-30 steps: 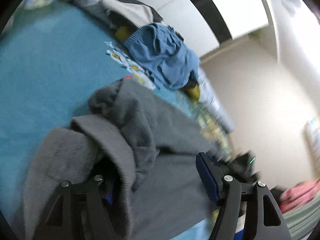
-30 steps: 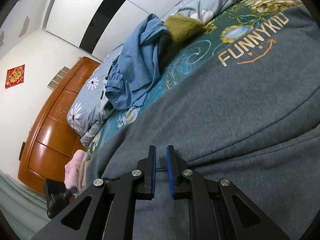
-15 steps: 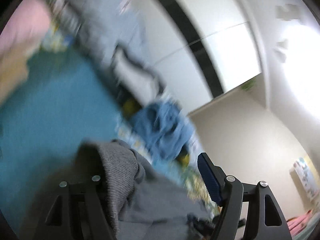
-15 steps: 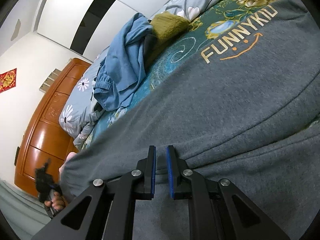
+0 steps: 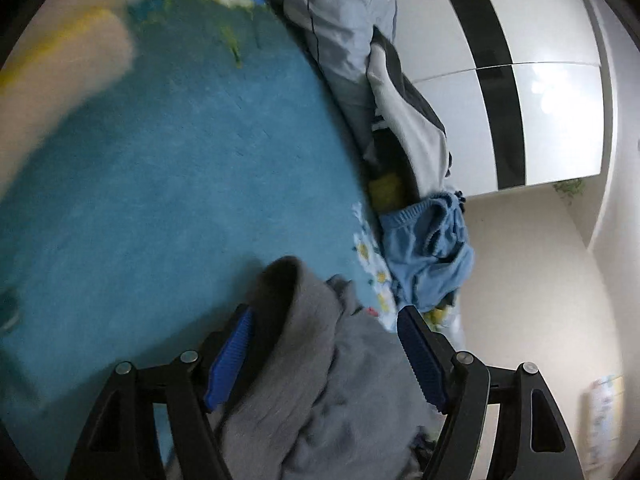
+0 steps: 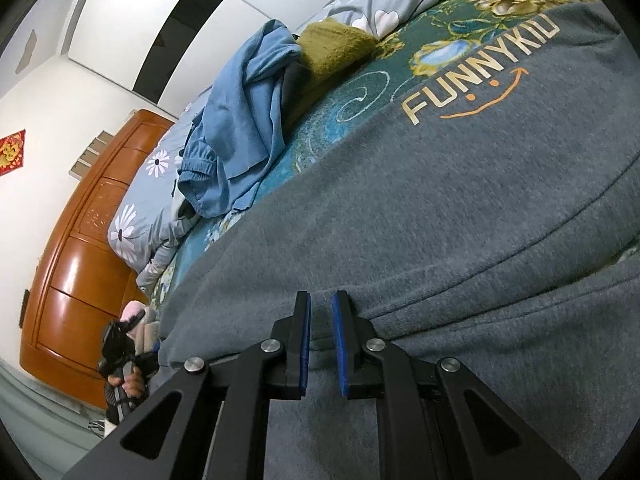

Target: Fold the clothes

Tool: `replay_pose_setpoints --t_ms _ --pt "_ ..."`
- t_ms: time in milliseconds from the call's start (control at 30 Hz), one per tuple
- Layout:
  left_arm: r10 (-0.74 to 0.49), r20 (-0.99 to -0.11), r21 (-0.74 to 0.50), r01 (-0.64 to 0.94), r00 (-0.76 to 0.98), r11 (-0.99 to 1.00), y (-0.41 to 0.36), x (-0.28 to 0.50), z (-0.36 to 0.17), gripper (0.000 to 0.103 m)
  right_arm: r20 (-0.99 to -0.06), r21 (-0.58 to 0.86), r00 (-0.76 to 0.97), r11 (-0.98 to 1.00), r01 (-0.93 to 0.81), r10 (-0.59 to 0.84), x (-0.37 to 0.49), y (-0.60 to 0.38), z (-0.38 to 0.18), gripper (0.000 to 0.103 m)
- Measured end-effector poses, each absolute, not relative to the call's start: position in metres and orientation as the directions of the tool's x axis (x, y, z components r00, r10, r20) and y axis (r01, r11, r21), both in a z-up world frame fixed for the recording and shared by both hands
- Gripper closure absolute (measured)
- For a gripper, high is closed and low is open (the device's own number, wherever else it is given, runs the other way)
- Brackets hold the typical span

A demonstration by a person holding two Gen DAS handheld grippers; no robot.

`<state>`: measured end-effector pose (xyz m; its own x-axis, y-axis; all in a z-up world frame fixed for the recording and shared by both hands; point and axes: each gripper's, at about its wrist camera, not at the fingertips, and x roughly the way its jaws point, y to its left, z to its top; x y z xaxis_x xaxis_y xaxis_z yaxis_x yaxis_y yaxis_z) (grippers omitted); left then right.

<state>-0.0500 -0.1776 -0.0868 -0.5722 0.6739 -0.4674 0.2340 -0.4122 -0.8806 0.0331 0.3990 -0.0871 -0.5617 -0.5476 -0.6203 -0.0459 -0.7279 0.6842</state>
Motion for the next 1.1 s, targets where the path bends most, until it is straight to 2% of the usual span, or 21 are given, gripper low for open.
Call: replay_pose_setpoints --t_ms 200,300,333,400,433,533,633,667,767,800,933,967,1000,1067,1100 --pt "0.752 -0.391 -0.919 0.270 -0.530 -0.287 -0.177 -0.079 -0.104 0.027 -0.633 0.671 -0.560 -0.740 -0.052 -0.534 0.032 0.395 -0.086 0.092" --pt "0.736 -0.354 -0.929 0.309 -0.577 -0.204 -0.187 -0.081 -0.111 0.034 -0.642 0.661 -0.557 -0.748 -0.053 -0.527 0.031 0.393 -0.085 0.092" --pt "0.719 -0.357 -0.929 0.310 -0.597 -0.204 -0.190 -0.081 -0.109 0.050 -0.642 0.661 -0.556 -0.748 -0.053 -0.528 0.032 0.395 -0.084 0.092" --pt "0.680 -0.411 -0.912 0.289 -0.607 -0.292 -0.192 -0.079 -0.098 0.092 -0.643 0.661 -0.555 -0.749 -0.054 -0.528 0.032 0.397 -0.085 0.092" --pt "0.659 -0.439 -0.898 0.279 -0.610 -0.340 -0.192 -0.079 -0.093 0.096 -0.644 0.659 -0.555 -0.750 -0.054 -0.526 0.032 0.396 -0.084 0.092" --pt "0.629 -0.445 -0.890 0.238 -0.637 -0.389 -0.192 -0.076 -0.079 0.097 -0.647 0.656 -0.555 -0.753 -0.054 -0.523 0.032 0.395 -0.084 0.092" --pt "0.595 -0.366 -0.900 0.111 -0.716 -0.421 -0.198 -0.063 -0.053 0.097 -0.636 0.650 -0.583 -0.759 -0.050 -0.506 0.033 0.396 -0.079 0.092" --pt "0.552 -0.394 -0.871 0.106 -0.735 -0.480 -0.200 -0.062 -0.045 0.097 -0.630 0.642 -0.604 -0.765 -0.050 -0.489 0.035 0.397 -0.077 0.092" --pt "0.459 -0.576 -0.757 0.230 -0.676 -0.612 -0.202 -0.076 -0.058 0.097 -0.621 0.634 -0.640 -0.770 -0.072 -0.452 0.035 0.402 -0.077 0.092" --pt "0.454 -0.614 -0.738 0.263 -0.646 -0.622 -0.202 -0.080 -0.067 0.097 -0.620 0.643 -0.639 -0.762 -0.080 -0.456 0.034 0.403 -0.078 0.092" --pt "0.460 -0.622 -0.731 0.261 -0.634 -0.631 -0.196 -0.081 -0.067 0.092 -0.622 0.642 -0.636 -0.762 -0.080 -0.457 0.035 0.403 -0.075 0.092" --pt "0.462 -0.621 -0.731 0.256 -0.633 -0.633 -0.194 -0.081 -0.065 0.085 -0.622 0.637 -0.638 -0.767 -0.074 -0.455 0.037 0.403 -0.072 0.092" --pt "0.466 -0.628 -0.725 0.251 -0.623 -0.641 -0.192 -0.080 -0.059 0.068 -0.617 0.637 -0.644 -0.768 -0.071 -0.453 0.040 0.405 -0.068 0.092" --pt "0.439 -0.651 -0.690 0.242 -0.620 -0.682 -0.188 -0.073 -0.044 0.054 -0.603 0.641 -0.661 -0.764 -0.067 -0.448 0.047 0.412 -0.059 0.092" --pt "0.421 -0.649 -0.671 0.215 -0.634 -0.710 -0.185 -0.062 -0.031 0.051 -0.595 0.645 -0.669 -0.762 -0.068 -0.444 0.052 0.416 -0.056 0.092"
